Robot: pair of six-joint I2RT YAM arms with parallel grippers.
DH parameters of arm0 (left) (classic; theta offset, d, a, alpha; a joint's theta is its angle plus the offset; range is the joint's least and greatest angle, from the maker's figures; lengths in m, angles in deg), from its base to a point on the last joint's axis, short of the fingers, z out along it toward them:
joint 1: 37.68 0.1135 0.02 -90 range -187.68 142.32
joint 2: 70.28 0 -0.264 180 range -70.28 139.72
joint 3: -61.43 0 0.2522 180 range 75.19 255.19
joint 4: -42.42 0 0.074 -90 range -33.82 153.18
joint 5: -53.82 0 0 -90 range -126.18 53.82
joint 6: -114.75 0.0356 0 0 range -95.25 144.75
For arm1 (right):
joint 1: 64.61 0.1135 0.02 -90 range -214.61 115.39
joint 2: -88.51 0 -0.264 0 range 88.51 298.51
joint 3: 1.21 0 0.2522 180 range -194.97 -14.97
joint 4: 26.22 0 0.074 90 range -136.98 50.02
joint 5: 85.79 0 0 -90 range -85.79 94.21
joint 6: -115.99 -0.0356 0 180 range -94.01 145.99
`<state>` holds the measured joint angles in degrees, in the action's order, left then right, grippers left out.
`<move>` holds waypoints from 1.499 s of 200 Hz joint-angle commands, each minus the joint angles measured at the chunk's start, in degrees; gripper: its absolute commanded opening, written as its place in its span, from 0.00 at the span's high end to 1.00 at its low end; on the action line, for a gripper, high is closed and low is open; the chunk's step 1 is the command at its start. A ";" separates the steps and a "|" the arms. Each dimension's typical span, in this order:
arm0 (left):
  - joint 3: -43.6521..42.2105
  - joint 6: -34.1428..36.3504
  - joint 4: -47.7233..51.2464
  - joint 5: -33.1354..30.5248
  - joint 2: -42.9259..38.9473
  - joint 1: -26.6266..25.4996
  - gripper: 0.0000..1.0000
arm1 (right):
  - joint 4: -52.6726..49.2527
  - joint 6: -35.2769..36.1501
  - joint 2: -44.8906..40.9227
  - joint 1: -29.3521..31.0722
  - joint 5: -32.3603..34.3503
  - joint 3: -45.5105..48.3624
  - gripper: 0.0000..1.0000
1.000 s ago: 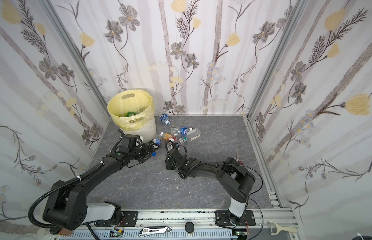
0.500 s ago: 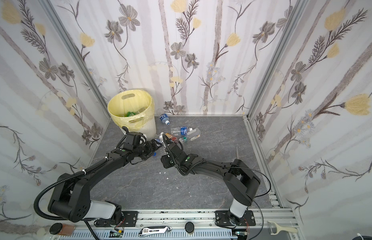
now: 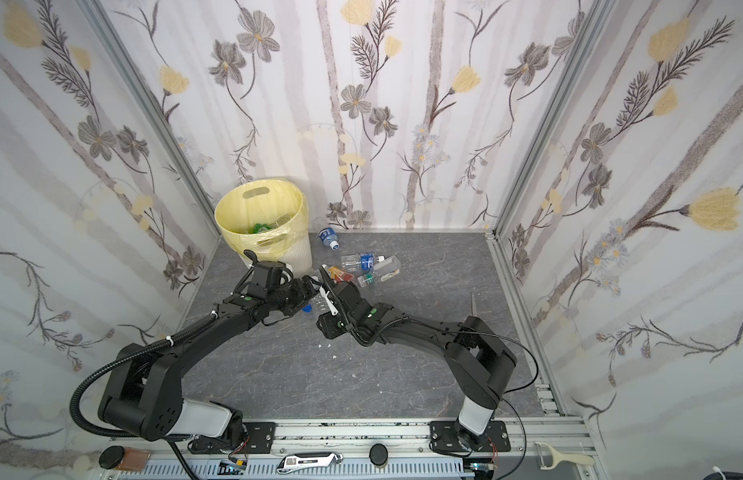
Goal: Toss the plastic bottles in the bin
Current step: 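Grasp the white-capped bottle's cap end with the left gripper beside the right gripper, then lift the bottle with the left gripper toward the bin while the right gripper releases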
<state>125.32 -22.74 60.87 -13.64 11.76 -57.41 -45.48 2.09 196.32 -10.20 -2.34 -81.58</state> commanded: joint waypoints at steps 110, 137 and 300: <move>-1.61 0.34 -1.78 -0.66 0.23 -0.14 0.36 | 3.83 0.65 -0.46 -1.83 -5.25 -1.16 0.47; -1.62 0.36 -1.83 -0.64 0.06 -0.14 0.40 | 3.73 0.57 -1.10 -2.57 -4.48 -0.91 0.48; -0.28 -18.43 -3.19 -10.77 -8.18 0.63 0.49 | 3.21 0.63 -11.21 -5.54 -0.99 2.62 0.00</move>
<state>123.48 -35.50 58.33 -20.67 5.60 -56.86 -44.50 2.46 187.32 -15.43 -5.70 -79.57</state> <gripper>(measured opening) 0.528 0.999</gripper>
